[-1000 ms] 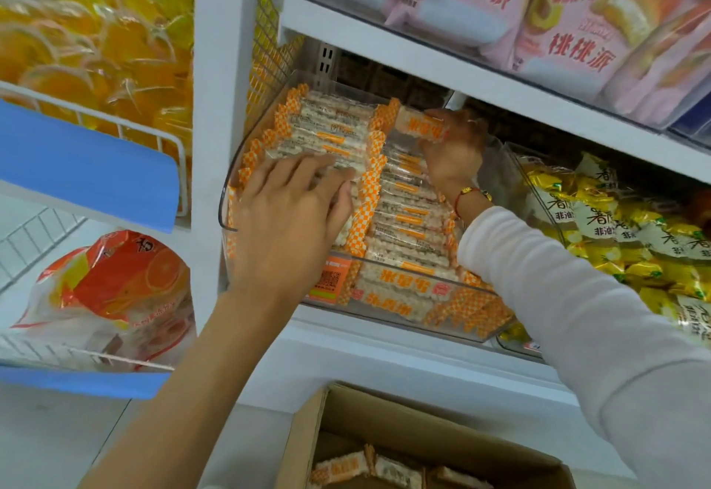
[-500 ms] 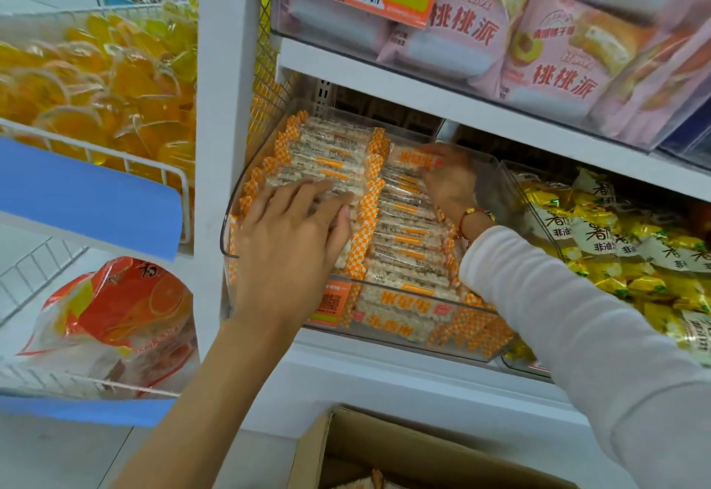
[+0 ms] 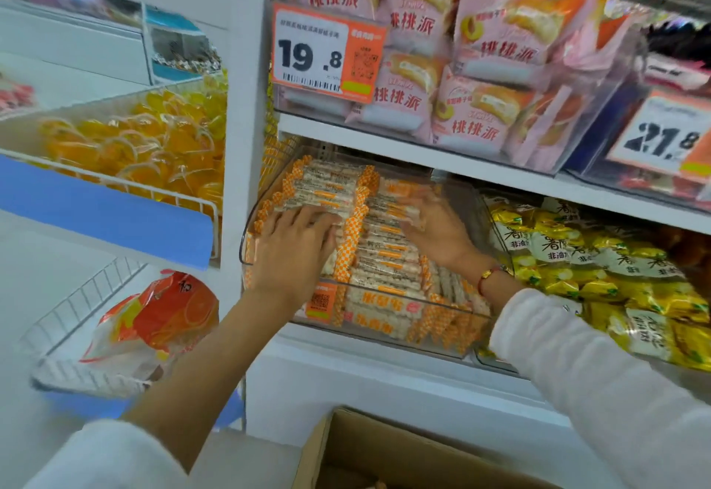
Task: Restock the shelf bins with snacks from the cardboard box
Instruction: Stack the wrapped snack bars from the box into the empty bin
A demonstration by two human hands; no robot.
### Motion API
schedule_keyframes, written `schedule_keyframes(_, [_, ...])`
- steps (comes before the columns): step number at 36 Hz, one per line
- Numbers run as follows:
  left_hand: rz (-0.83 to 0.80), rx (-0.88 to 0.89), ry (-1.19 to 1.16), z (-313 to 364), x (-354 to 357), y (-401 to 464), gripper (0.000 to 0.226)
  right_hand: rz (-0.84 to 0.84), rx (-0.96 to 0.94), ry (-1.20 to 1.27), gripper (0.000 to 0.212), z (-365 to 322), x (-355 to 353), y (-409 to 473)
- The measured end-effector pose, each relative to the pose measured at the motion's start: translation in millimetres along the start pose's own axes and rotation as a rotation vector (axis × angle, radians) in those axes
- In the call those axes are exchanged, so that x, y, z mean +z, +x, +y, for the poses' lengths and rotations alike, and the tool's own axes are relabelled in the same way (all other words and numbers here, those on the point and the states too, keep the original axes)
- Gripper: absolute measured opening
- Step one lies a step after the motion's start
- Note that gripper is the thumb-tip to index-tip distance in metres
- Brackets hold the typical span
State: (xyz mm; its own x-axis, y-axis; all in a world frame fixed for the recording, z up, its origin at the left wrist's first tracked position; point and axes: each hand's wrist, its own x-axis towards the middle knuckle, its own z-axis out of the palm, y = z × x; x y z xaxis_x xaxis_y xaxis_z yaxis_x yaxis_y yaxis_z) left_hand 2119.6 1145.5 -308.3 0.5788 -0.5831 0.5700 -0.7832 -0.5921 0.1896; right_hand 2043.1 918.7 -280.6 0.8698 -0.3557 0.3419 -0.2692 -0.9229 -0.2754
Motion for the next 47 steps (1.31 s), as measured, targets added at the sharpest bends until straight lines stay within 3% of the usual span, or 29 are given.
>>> schedule_keyframes(4, [-0.186,-0.039,0.05,11,-15,7,0.035,-0.065,-0.055,0.152,0.035,-18,-31,-54])
schedule_keyframes(7, [-0.195,-0.067,0.042,19,-24,6,0.037,-0.12,-0.072,0.262,0.027,-23,-51,-96])
schedule_keyframes(14, [0.177,0.007,-0.131,59,-38,-39,0.03,-0.413,-0.071,0.273,0.022,-9,-45,-193])
schedule_keyframes(16, [0.181,0.043,-0.186,70,-32,-68,0.032,-0.533,-0.061,0.211,0.021,4,-27,-220])
schedule_keyframes(22, [-0.05,-0.003,-0.237,90,36,-165,0.026,-0.798,0.122,0.25,0.025,57,45,-295])
schedule_keyframes(29, [-0.596,-0.127,-0.258,93,108,-269,0.028,-0.907,0.28,0.131,0.03,108,135,-366])
schedule_keyframes(35, [-0.781,-0.181,-0.312,102,154,-303,0.024,-0.956,0.297,0.133,0.038,124,182,-404])
schedule_keyframes(40, [-0.911,-0.17,-0.355,106,202,-306,0.034,-0.997,0.274,0.087,0.049,141,196,-408])
schedule_keyframes(44, [-0.934,-0.115,-0.262,112,244,-307,0.039,-1.105,0.419,0.112,0.075,164,190,-406])
schedule_keyframes(47, [-1.053,-0.053,-0.117,119,269,-312,0.063,-1.383,0.439,0.081,0.101,181,188,-414])
